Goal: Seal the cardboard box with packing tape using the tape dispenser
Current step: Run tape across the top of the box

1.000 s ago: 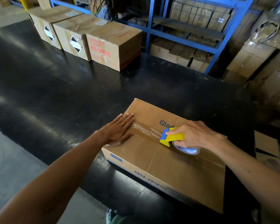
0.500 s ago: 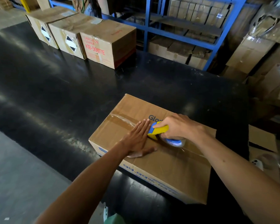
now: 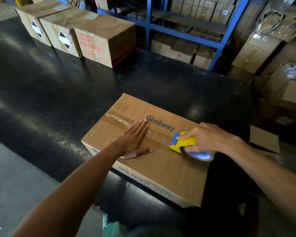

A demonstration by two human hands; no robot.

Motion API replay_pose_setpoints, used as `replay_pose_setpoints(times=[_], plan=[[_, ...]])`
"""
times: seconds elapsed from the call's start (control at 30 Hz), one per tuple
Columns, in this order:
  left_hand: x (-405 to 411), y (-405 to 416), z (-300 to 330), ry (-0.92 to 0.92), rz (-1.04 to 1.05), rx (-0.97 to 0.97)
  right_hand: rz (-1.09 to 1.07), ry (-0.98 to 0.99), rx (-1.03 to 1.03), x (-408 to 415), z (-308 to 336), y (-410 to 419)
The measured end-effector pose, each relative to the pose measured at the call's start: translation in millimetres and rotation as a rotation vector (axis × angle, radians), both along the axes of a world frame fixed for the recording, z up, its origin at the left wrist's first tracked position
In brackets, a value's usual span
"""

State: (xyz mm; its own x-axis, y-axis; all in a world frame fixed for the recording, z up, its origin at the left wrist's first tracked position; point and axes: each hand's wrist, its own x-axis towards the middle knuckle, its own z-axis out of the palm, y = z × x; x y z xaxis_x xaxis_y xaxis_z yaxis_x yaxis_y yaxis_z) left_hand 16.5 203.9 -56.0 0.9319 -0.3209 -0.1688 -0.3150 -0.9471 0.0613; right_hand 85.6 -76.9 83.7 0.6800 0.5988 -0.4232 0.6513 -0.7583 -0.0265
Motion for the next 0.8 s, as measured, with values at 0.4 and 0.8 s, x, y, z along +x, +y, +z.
replay_pose_setpoints(times=[0.4,0.8], plan=[[-1.6,-109.7,-7.8,-0.086,-0.094,-0.147,-0.036,-0.047,0.036,-1.7,-9.7,-10.3],[-1.4,-105.5,-0.3,-0.030,-0.085,-0.104,-0.003,-0.066,0.067,-7.0,-5.3,-18.2]])
